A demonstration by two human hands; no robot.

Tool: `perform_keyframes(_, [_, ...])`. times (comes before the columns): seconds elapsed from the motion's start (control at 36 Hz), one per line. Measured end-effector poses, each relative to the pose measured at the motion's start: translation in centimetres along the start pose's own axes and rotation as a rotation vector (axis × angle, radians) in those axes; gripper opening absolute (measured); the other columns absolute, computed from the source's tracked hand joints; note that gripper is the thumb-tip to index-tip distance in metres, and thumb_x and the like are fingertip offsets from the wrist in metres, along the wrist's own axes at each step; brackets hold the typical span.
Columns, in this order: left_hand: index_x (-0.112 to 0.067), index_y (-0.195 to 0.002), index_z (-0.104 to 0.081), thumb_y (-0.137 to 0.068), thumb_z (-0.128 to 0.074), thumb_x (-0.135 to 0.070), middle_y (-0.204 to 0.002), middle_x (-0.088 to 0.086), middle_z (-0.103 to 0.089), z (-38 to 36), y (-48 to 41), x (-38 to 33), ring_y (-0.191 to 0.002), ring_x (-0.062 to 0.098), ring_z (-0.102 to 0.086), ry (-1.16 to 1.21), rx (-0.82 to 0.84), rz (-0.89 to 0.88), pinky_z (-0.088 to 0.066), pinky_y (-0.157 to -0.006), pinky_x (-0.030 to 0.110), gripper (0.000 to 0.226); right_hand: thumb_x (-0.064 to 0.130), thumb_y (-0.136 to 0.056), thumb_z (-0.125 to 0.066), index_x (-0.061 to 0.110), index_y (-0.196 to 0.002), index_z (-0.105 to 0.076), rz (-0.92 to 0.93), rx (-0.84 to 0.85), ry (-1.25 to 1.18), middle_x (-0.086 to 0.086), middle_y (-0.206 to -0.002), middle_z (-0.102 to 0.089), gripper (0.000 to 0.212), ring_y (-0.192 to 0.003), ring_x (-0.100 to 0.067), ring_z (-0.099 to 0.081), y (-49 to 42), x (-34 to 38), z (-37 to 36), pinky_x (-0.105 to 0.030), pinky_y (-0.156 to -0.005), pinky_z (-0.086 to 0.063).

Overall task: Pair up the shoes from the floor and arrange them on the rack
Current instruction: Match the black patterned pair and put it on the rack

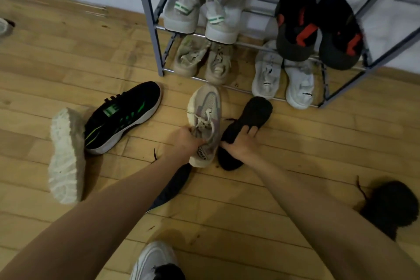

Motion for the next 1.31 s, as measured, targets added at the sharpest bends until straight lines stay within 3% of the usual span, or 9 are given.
perform_keyframes(0.19, [-0.003,-0.115,-0.057,-0.077,-0.076,-0.022,-0.103,0.010,-0.064,0.1,-0.8,0.4,-0.081,0.016,-0.053,-0.202,-0.033,-0.065,-0.042,-0.065,0.028,0.046,0.061,-0.055,-0.079,0.016,-0.142,-0.010,-0.034,0.004,0.003,-0.010,-0.147,-0.008,0.120,-0.134,-0.036,-0.013,-0.7,0.7,-0.8,-0.045,-0.102,-0.035])
perform_keyframes(0.31, [-0.001,-0.111,-0.059,-0.080,-0.073,-0.019,-0.103,0.012,-0.065,-0.3,-0.5,0.2,-0.076,0.013,-0.051,-0.218,-0.027,-0.123,-0.033,-0.051,0.018,0.037,0.052,-0.063,-0.079,0.014,-0.145,-0.004,-0.002,0.034,0.039,-0.009,-0.151,-0.001,0.117,-0.138,-0.038,-0.007,0.2,-0.5,-1.1,-0.051,-0.110,-0.028])
perform_keyframes(0.44, [-0.005,-0.112,-0.060,-0.080,-0.073,-0.029,-0.106,0.010,-0.066,-1.1,0.3,-0.1,-0.087,0.016,-0.056,-0.158,0.004,-0.136,-0.043,-0.070,0.029,0.042,0.019,-0.082,-0.066,0.012,-0.147,-0.006,0.169,0.028,0.120,-0.013,-0.154,0.000,0.088,-0.141,-0.038,-0.005,2.4,-4.1,-1.1,-0.055,-0.114,-0.019])
perform_keyframes(0.58, [-0.004,-0.114,-0.056,-0.080,-0.073,-0.031,-0.108,0.010,-0.065,-2.9,1.5,0.1,-0.091,0.019,-0.058,-0.142,0.000,-0.130,-0.044,-0.068,0.028,0.047,0.020,-0.088,-0.059,0.039,-0.149,0.001,0.169,0.166,0.171,-0.008,-0.156,0.013,0.087,-0.144,-0.036,0.001,4.6,-8.4,-1.7,-0.055,-0.109,-0.030])
perform_keyframes(0.69, [-0.004,-0.117,-0.052,-0.085,-0.068,-0.032,-0.112,0.013,-0.064,-4.3,1.8,0.4,-0.103,0.029,-0.060,-0.258,0.029,-0.151,-0.047,-0.079,0.035,0.045,0.019,-0.089,-0.060,0.041,-0.148,0.004,0.111,0.156,0.107,-0.008,-0.156,0.015,0.090,-0.143,-0.040,0.002,5.5,-9.2,-1.7,-0.059,-0.111,-0.023])
perform_keyframes(0.92, [-0.003,-0.141,-0.028,-0.092,-0.055,-0.013,-0.143,0.019,-0.029,-5.2,2.8,-1.1,-0.128,0.034,-0.036,-0.572,-0.037,-0.340,-0.040,-0.098,0.039,0.056,0.027,-0.082,-0.068,0.026,-0.148,-0.007,0.131,0.018,-0.018,-0.013,-0.155,0.001,0.090,-0.135,-0.042,-0.020,4.2,-8.7,-0.3,-0.046,-0.103,-0.037])
perform_keyframes(1.03, [-0.014,-0.140,-0.035,-0.090,-0.055,-0.019,-0.150,0.014,-0.021,-7.1,3.0,-0.9,-0.134,0.035,-0.026,-0.871,0.032,-0.431,-0.030,-0.110,0.042,0.054,0.039,-0.076,-0.072,0.029,-0.147,-0.018,0.189,-0.025,-0.289,-0.006,-0.154,-0.014,0.090,-0.132,-0.030,-0.032,3.7,-9.2,1.0,-0.044,-0.103,-0.042])
perform_keyframes(1.17, [-0.013,-0.140,-0.034,-0.092,-0.051,-0.025,-0.151,0.014,-0.022,-7.1,2.7,-2.3,-0.143,0.032,-0.012,-0.916,-0.051,-0.414,-0.010,-0.118,0.051,0.052,0.037,-0.075,-0.068,0.028,-0.132,-0.050,0.139,-0.061,-0.824,0.006,-0.122,-0.055,0.060,-0.107,-0.014,-0.056,3.9,-11.3,4.0,-0.031,-0.082,-0.053])
perform_keyframes(1.31, [-0.006,-0.143,-0.032,-0.093,-0.047,-0.008,-0.148,0.019,-0.027,-8.3,3.9,-7.3,-0.138,0.035,-0.024,-0.754,-0.069,-0.582,-0.026,-0.114,0.044,0.052,0.030,-0.090,-0.060,0.018,-0.113,-0.067,0.114,-0.146,-1.066,-0.002,-0.105,-0.069,0.028,-0.099,-0.018,-0.064,3.7,-14.2,7.8,-0.032,-0.081,-0.055])
Point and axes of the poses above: each hand's wrist, its own y-axis away from the middle knuckle, its own z-axis out of the back of the hand, x = y × z, the point moved 10 cm from there along -y, towards the middle knuckle
